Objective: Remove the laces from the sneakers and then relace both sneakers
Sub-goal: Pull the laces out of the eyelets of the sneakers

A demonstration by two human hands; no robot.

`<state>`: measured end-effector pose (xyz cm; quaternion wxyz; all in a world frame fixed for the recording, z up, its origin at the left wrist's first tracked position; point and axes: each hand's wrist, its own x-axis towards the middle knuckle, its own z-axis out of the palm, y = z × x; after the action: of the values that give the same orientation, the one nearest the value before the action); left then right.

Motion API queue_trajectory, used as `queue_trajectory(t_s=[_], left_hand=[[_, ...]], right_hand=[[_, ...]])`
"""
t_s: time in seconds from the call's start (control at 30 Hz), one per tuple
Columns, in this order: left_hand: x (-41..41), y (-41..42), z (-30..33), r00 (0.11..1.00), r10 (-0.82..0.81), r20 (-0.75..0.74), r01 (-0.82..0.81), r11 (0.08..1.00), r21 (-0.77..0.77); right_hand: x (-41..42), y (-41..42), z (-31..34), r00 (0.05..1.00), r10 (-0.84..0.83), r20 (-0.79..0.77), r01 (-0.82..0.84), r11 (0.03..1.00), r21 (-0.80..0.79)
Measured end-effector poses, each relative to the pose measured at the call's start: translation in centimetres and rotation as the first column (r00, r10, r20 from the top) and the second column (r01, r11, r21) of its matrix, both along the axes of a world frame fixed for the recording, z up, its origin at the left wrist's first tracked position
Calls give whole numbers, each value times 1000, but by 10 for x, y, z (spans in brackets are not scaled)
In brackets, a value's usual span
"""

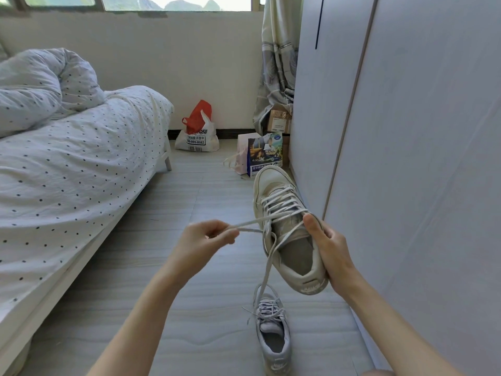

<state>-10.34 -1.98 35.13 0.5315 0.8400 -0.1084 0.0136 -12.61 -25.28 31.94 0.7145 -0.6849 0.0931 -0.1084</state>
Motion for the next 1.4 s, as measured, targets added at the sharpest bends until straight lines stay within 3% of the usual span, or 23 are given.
queue_trajectory(t_s=[0.13,0.2,0.27,0.3,0.33,0.4,0.43,0.57,0.63,0.73,0.83,0.9,1.1,1.27,1.33,1.4], left_hand=[[-5,-3,12,999,-18,-42,1,931,-366],[-7,-5,16,993,-94,-71,30,789,-613],[-8,-7,18,987,-131,-93,16,657,-754],[-7,-7,18,991,-90,-96,-9,680,-733],[-6,-6,15,997,-4,-75,-45,775,-630],[-4,-4,8,992,119,37,-103,952,-288],[-2,-2,5,990,122,77,-111,986,-126],[-3,-2,-6,997,12,78,-38,939,341],[-4,-10,-9,984,19,179,-81,934,349],[-9,-25,-2,905,53,422,-168,956,241],[-15,-40,3,832,-64,551,-92,964,251],[-18,-46,4,808,-122,576,-44,963,266],[-16,-43,5,805,-79,588,-59,975,212],[-7,-30,3,822,197,534,-300,948,111],[-6,-27,0,856,172,487,-282,946,161],[-7,-27,-4,877,35,479,-162,960,227]], right_hand=[[0,-1,-2,1000,-6,4,6,1000,-23],[1,-2,-3,1000,9,5,-9,1000,-25],[2,-2,-3,1000,12,5,-12,1000,-28],[2,-2,-4,1000,7,3,-7,1000,-27],[2,-3,-4,1000,2,2,-2,1000,-23],[2,-3,-3,1000,-7,6,7,1000,-28],[2,-2,-3,1000,-8,7,8,999,-40],[-1,-2,-1,1000,24,9,-22,992,-125],[-3,0,0,998,59,4,-58,983,-174],[-5,6,0,990,143,0,-140,969,-202],[-6,13,-1,973,232,9,-224,946,-234],[-6,17,-1,961,276,9,-264,930,-254],[-6,22,2,951,309,7,-298,921,-250],[-5,16,2,959,284,26,-271,936,-226],[-4,14,0,962,273,11,-261,932,-250],[-5,12,-2,960,280,-11,-271,916,-295]])
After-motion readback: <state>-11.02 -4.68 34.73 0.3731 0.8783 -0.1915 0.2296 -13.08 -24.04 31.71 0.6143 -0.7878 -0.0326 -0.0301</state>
